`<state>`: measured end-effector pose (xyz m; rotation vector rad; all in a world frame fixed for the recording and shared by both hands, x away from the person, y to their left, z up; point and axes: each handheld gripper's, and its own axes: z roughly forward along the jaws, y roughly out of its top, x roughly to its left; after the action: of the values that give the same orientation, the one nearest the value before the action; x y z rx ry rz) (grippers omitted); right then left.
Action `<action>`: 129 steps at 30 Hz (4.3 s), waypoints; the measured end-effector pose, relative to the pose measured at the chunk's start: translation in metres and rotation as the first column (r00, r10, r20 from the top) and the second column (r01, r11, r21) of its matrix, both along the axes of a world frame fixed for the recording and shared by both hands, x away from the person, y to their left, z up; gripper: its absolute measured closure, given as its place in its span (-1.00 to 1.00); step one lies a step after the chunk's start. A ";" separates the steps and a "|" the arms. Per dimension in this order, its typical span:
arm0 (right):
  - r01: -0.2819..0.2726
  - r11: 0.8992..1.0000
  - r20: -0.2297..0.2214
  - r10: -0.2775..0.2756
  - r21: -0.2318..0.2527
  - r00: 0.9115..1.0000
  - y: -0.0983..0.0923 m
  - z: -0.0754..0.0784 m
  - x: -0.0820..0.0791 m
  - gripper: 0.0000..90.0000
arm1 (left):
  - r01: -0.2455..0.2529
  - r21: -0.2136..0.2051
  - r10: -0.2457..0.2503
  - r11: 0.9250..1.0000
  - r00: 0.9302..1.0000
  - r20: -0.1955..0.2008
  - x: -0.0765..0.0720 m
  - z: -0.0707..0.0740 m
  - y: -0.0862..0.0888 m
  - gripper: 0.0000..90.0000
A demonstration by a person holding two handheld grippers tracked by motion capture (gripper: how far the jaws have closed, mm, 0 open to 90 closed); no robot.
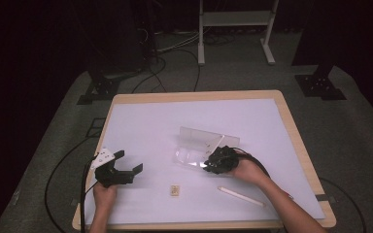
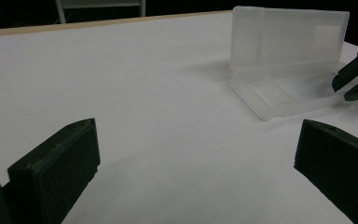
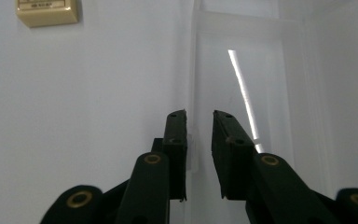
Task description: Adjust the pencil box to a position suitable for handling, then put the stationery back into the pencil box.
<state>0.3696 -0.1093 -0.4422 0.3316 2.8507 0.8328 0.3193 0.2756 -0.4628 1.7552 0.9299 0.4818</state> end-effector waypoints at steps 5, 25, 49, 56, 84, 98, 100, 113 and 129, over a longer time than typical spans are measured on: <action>0.025 0.999 -0.006 -0.025 0.045 1.000 -0.009 0.008 -0.001 0.48 | -0.001 0.000 0.001 1.000 1.000 -0.002 0.000 0.000 0.000 -1.00; 0.121 0.982 -0.043 -0.116 0.142 0.992 -0.053 0.022 -0.009 0.05 | 0.001 -0.004 -0.001 1.000 1.000 0.000 0.000 0.000 0.001 -1.00; 0.248 0.947 -0.056 -0.242 0.206 0.969 -0.113 0.025 -0.035 -0.11 | -0.002 0.002 0.002 1.000 1.000 -0.002 0.000 0.000 0.000 -1.00; 0.284 0.938 -0.066 -0.277 0.199 0.959 -0.130 0.021 -0.039 -0.11 | -0.001 0.000 0.001 1.000 1.000 -0.001 -0.001 0.000 0.000 -1.00; 0.378 0.909 -0.090 -0.368 0.175 0.926 -0.178 0.010 -0.063 -0.04 | -0.006 0.000 0.006 1.000 1.000 -0.002 -0.001 0.000 0.001 -1.00; 0.404 0.904 -0.095 -0.393 0.140 0.914 -0.193 -0.003 -0.075 0.15 | -0.007 -0.001 0.007 1.000 1.000 0.000 -0.001 0.000 0.000 -1.00; 0.405 0.905 -0.097 -0.395 0.128 0.914 -0.193 -0.005 -0.076 0.20 | -0.006 -0.002 0.006 1.000 1.000 0.000 -0.001 0.000 0.000 -1.00; 0.391 0.916 -0.072 -0.385 0.092 0.920 -0.197 -0.013 -0.083 0.51 | -0.007 0.004 0.007 1.000 1.000 -0.003 -0.001 0.000 0.000 -1.00; 0.382 0.920 -0.038 -0.380 0.087 0.924 -0.196 -0.019 -0.089 0.75 | -0.004 0.006 0.004 1.000 1.000 -0.004 -0.001 0.000 0.000 -1.00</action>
<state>0.2808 -0.3050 -0.4616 0.8787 2.6334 0.8800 0.3184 0.2755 -0.4627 1.7608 0.9353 0.4842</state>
